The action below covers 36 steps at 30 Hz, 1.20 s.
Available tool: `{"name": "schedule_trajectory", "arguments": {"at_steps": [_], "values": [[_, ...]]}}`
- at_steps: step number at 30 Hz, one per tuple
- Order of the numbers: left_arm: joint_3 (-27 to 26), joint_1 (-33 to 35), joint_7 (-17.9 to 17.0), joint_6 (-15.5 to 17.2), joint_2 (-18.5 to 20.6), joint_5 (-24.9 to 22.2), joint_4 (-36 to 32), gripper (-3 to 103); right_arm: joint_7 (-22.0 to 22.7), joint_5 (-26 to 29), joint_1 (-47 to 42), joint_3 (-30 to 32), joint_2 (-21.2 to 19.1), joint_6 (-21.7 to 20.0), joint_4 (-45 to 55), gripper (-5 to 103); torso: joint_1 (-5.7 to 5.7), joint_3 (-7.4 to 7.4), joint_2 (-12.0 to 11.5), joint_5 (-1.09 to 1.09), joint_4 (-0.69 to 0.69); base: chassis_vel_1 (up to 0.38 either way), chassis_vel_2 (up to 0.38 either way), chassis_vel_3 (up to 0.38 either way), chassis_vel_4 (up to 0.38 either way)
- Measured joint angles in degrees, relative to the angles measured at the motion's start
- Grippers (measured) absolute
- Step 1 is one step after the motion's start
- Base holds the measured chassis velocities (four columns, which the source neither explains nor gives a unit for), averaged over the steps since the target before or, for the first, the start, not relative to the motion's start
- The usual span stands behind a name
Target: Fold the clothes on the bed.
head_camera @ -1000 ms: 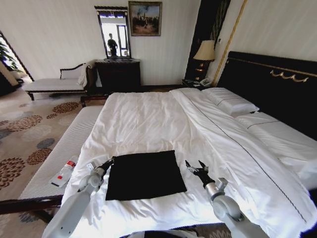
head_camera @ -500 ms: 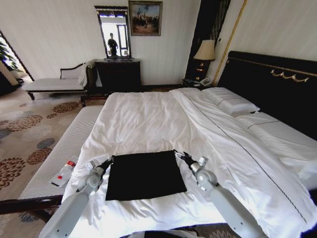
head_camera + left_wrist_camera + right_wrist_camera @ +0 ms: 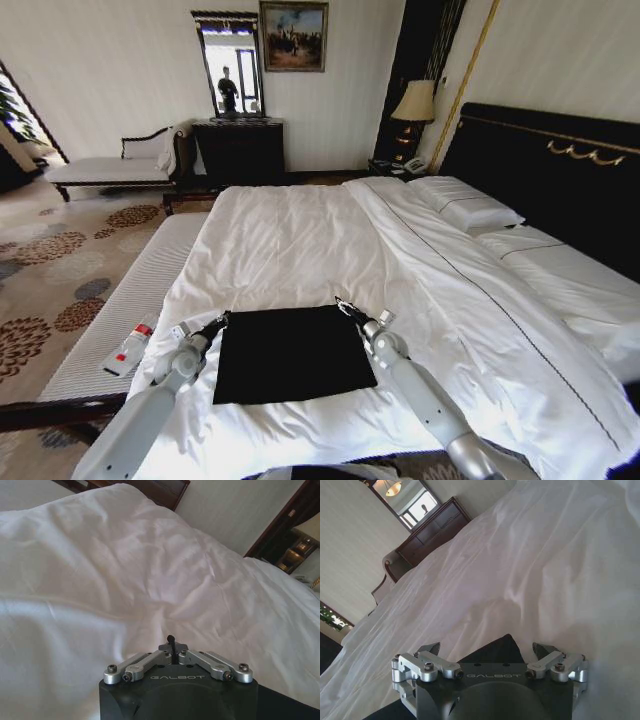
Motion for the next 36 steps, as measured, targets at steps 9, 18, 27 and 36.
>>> {"name": "schedule_trajectory", "arguments": {"at_steps": [9,18,27,36], "values": [[-0.2,0.5,0.0,0.0,0.3,-0.2,-0.4,1,-1.0,-0.3,-0.2,0.0,0.0,0.0,-0.5,83,0.00,0.00,0.0,0.01,0.02,0.000,0.000,0.000,0.000],[-0.2,0.6,-0.1,0.0,0.4,-0.2,-0.8,1,-1.4,-0.3,-0.8,0.2,-0.4,0.3,-0.5,55,0.00,0.00,0.0,0.01,0.01,0.000,0.000,0.000,0.000],[-0.3,0.8,-0.5,0.0,0.7,-0.3,-1.2,1,-2.8,-0.5,-1.4,0.4,-0.4,0.9,-0.3,22,0.00,0.00,0.0,0.01,0.01,0.000,0.000,0.000,0.000],[-1.0,1.9,-1.0,0.0,0.7,-0.3,-2.5,1,-3.1,-0.6,-1.9,0.7,-0.7,1.2,0.7,1,0.00,0.00,0.0,0.01,0.01,0.000,0.000,0.000,0.000]]}}
